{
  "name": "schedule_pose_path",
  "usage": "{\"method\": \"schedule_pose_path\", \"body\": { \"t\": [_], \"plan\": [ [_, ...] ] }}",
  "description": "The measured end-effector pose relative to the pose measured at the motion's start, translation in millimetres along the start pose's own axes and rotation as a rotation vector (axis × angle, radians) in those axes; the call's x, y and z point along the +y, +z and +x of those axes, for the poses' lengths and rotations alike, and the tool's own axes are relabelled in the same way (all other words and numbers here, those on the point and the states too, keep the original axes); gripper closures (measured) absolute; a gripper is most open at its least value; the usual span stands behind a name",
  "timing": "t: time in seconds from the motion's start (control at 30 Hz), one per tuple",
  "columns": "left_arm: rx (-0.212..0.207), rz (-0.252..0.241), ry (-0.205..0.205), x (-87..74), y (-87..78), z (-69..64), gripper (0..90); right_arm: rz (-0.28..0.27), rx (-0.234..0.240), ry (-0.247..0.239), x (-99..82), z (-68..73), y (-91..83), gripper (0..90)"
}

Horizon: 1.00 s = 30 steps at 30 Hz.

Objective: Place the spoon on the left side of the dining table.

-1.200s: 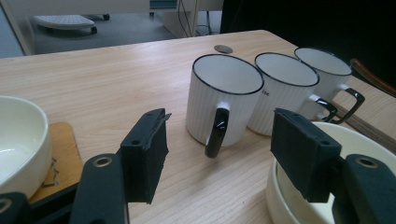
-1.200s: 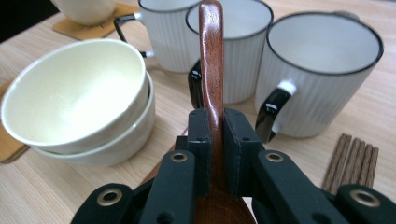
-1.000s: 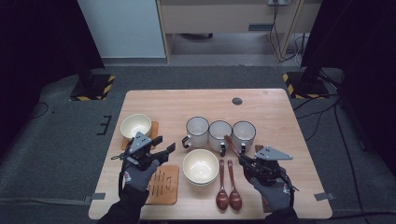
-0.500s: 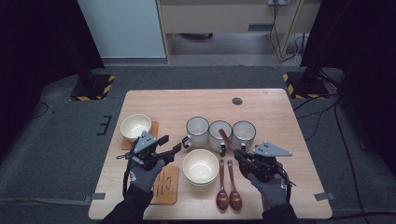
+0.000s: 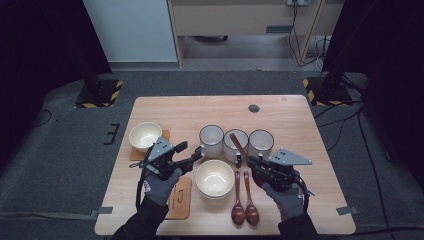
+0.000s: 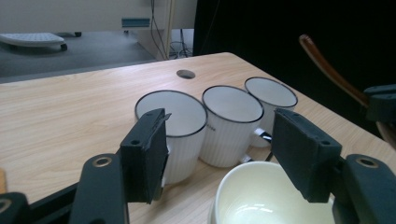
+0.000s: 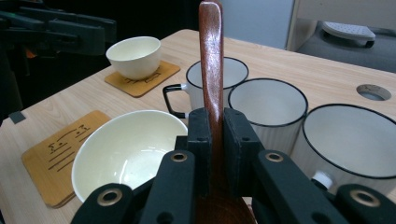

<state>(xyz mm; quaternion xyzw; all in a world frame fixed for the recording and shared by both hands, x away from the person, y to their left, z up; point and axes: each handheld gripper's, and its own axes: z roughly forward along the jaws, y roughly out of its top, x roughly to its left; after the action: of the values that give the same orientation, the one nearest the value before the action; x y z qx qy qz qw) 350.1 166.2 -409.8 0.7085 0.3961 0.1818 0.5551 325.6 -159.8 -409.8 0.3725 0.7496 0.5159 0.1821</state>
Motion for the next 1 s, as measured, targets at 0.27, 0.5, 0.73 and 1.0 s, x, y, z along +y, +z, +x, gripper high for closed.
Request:
{"method": "schedule_pose_path", "body": {
  "t": [0.27,0.5,0.73,1.0],
  "plan": [
    [-0.04,-0.022,0.005,9.9,9.0,-13.6,35.2,-0.024,0.021,-0.009,6.1,5.2,0.3,81.7],
    [-0.069,-0.034,0.0,14.9,16.5,-23.8,35.2,-0.035,0.032,-0.018,7.3,7.5,1.8,81.7],
    [-0.101,-0.046,0.007,20.3,23.1,-35.5,35.7,-0.039,0.043,-0.032,9.1,11.5,2.4,81.7],
    [-0.117,-0.05,0.002,22.5,29.9,-42.0,36.0,-0.043,0.052,-0.042,9.8,14.7,3.4,81.7]
  ]
}}
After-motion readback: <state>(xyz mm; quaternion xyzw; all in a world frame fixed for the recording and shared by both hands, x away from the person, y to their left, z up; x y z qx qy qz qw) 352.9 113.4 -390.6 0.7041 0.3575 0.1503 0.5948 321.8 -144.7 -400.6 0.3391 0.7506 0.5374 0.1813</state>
